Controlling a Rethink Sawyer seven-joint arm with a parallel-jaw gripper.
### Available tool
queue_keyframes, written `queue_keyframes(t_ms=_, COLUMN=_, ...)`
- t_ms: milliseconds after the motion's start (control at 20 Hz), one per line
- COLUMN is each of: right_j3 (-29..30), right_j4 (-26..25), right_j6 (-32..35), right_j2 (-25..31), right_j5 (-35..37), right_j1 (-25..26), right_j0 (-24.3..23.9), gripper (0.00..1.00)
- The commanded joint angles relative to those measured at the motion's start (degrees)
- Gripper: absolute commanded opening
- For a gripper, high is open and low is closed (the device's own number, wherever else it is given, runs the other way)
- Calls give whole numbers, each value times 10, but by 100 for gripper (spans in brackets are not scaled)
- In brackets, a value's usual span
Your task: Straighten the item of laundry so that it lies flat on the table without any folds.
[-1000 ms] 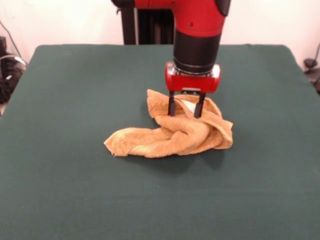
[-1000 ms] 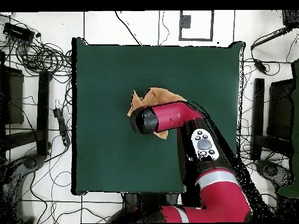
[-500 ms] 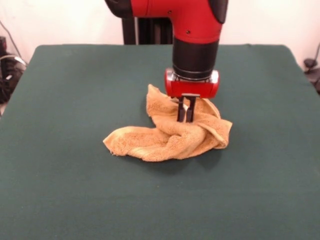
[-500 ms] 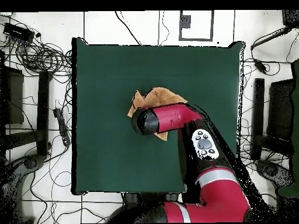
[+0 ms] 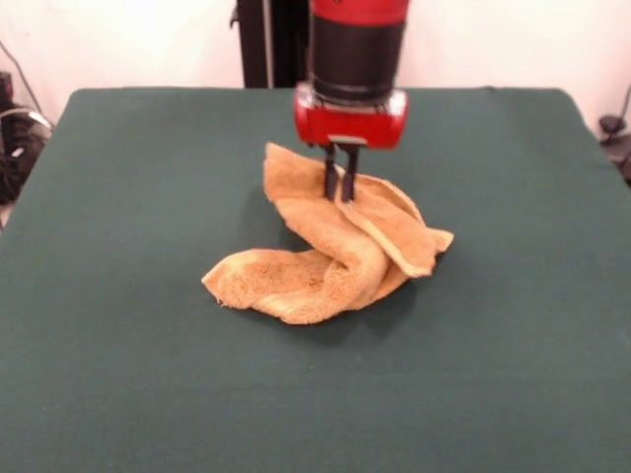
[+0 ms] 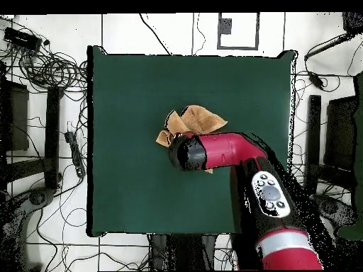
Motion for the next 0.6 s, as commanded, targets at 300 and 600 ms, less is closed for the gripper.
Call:
queue_keyframes(t_ms=300, right_j3=111, right_j4=42, right_j6=-72, right_j2=21, right_j5=160, right_j1=-155, right_j0=-80, gripper=0)
queue_keyframes(t_ms=600, right_j3=93, right_j4=15, right_j6=-62, right_j2=35, right_j5=122, right_j1=-136, right_j0=-106, gripper=0)
